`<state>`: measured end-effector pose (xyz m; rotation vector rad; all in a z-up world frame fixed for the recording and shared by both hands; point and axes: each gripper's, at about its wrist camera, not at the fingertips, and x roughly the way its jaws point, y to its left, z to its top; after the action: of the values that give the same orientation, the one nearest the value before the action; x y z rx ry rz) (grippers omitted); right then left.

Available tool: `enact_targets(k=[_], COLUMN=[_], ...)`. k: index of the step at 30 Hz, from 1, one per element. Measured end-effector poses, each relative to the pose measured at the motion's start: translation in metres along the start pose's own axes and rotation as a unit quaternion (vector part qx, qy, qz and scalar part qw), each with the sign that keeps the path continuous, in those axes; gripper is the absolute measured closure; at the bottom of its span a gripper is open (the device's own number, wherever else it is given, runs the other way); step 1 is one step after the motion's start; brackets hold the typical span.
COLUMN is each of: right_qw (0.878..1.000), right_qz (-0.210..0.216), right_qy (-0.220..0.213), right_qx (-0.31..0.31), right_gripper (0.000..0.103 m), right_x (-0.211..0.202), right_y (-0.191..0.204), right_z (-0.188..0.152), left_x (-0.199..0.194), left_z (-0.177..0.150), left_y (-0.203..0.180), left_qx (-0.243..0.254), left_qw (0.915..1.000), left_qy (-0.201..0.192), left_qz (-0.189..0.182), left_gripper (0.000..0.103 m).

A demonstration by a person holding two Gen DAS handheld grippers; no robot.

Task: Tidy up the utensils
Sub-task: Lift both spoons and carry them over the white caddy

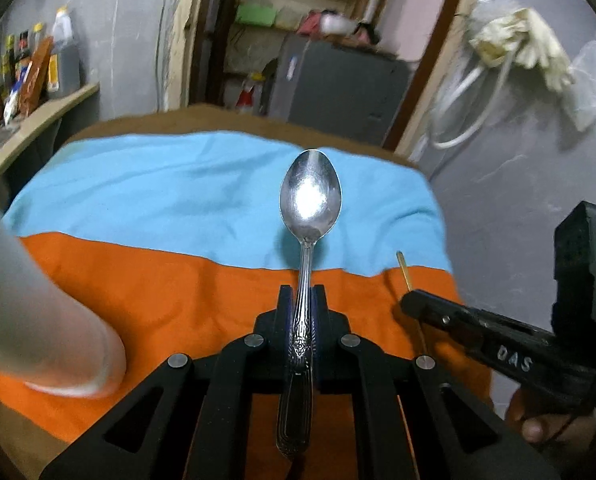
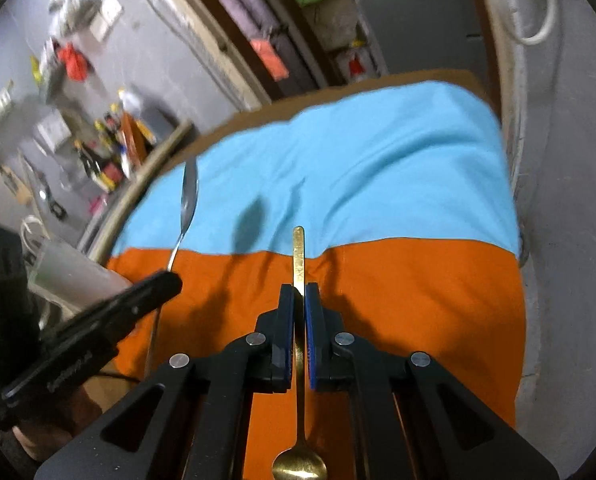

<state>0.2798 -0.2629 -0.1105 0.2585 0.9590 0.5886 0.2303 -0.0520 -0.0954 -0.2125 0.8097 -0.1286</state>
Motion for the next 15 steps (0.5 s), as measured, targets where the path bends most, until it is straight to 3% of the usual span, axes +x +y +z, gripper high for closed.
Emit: enact_targets(k=[8,15], right_qw=[0.995,0.987], right_qz=[-0.003,-0.013], right_qy=[-0.097,-0.155], right_qx=[-0.035,-0.043], right_gripper=[0.1,0.1], right_x=[-0.039,-0.064], right_y=[0.028,0.048], right_z=[-0.016,-0.015], left_x=[-0.046,-0.074], left_z=[-0.003,-0.001], left_y=[-0.022,-0.027], left_qx=[0.029,0.036], left_qw=[0.9968,0.9937], left_qy=[-0.069,-0.097], left_qz=[-0.027,-0.043], left_gripper=[0.097,0.097])
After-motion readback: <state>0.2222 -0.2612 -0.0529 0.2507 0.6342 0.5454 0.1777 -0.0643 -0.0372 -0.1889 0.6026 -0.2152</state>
